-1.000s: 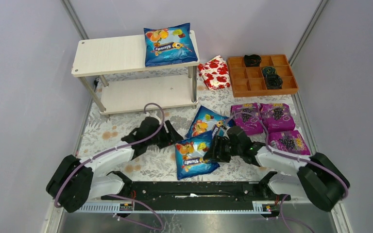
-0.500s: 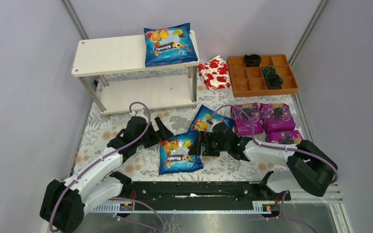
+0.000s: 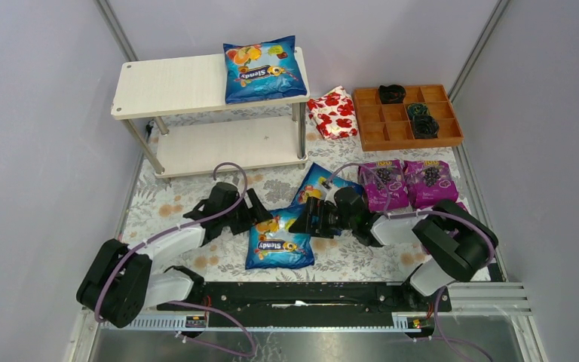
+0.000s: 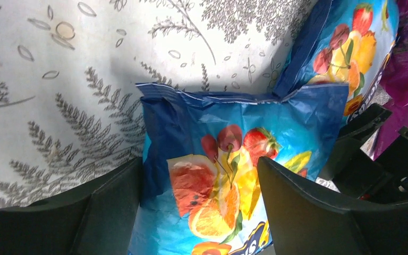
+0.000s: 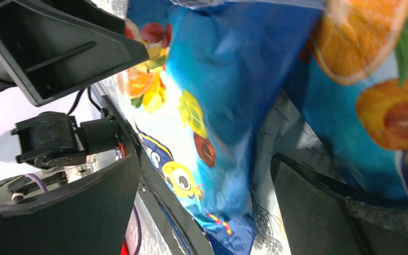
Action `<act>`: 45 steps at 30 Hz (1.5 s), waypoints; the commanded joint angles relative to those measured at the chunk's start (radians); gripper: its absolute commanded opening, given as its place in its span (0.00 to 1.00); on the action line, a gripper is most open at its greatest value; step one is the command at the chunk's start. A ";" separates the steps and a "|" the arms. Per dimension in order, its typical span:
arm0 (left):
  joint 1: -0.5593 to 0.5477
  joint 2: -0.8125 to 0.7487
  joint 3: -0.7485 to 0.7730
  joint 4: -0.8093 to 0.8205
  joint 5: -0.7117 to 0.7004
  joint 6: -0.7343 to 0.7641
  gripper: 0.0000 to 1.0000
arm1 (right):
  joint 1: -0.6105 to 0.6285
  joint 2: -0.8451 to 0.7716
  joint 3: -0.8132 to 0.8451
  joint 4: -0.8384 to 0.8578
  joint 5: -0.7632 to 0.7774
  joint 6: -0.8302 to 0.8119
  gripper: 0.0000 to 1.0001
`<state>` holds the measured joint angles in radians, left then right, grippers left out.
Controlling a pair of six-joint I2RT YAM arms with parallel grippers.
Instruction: Place and organize the candy bags onto the shelf
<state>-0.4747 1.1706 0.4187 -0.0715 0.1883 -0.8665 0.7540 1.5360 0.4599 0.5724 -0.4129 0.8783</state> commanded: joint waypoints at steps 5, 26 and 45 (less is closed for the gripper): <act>0.004 0.124 -0.010 0.176 0.021 -0.003 0.72 | -0.008 0.121 -0.014 0.298 -0.072 0.095 0.77; 0.003 -0.105 0.114 0.184 0.192 0.054 0.99 | -0.112 -0.252 -0.140 0.302 0.141 0.221 0.00; -0.340 -0.005 -0.260 0.877 0.052 -0.685 0.99 | -0.143 -0.480 -0.238 0.308 0.433 0.373 0.00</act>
<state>-0.8013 1.0912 0.2600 0.5591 0.3721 -1.3289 0.6254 1.1007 0.2176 0.7166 -0.0658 1.1847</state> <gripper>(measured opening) 0.987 0.159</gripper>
